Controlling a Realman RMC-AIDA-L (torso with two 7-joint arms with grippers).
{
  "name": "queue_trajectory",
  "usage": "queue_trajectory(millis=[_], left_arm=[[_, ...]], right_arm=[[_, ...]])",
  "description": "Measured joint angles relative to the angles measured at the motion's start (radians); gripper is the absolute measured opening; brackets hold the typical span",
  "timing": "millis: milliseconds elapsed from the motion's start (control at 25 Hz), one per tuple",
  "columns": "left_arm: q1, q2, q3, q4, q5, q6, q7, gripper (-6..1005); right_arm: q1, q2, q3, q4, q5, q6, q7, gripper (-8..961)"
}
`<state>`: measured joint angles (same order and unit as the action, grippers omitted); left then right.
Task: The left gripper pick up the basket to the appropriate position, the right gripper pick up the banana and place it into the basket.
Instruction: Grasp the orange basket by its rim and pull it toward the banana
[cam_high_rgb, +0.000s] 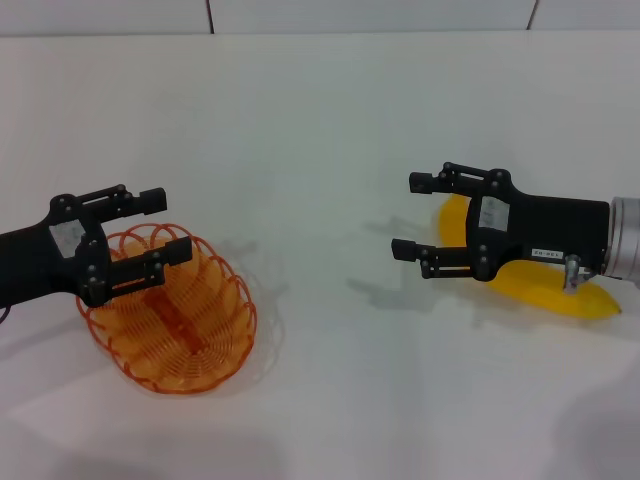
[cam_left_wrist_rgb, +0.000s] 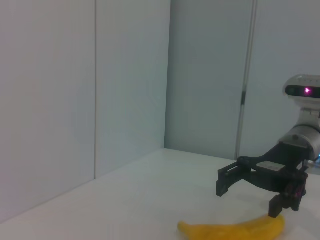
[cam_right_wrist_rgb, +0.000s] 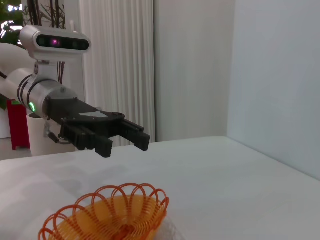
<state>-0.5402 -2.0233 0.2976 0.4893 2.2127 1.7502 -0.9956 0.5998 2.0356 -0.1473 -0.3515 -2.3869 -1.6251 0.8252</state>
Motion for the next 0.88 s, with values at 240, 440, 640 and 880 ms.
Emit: queue_trajectory(millis=[240, 440, 640, 880], left_arm=[[-0.001, 0.0, 0.0, 0.0, 0.001, 0.0, -0.002, 679], [-0.001, 0.001, -0.004, 0.0, -0.002, 0.007, -0.01, 669], [0.006, 0.033, -0.043, 0.054, -0.037, 0.015, -0.207, 659], [-0.047, 0.206, 0.065, 0.183, -0.034, 0.085, -0.706, 648]], right_arm=[[0.0, 0.0, 0.0, 0.001, 0.0, 0.001, 0.0, 865], [0.001, 0.0, 0.0, 0.002, 0.0, 0.002, 0.0, 864], [-0.002, 0.0, 0.005, -0.001, 0.0, -0.004, 0.0, 864], [0.002, 0.0, 0.006, -0.001, 0.001, -0.005, 0.0, 864]])
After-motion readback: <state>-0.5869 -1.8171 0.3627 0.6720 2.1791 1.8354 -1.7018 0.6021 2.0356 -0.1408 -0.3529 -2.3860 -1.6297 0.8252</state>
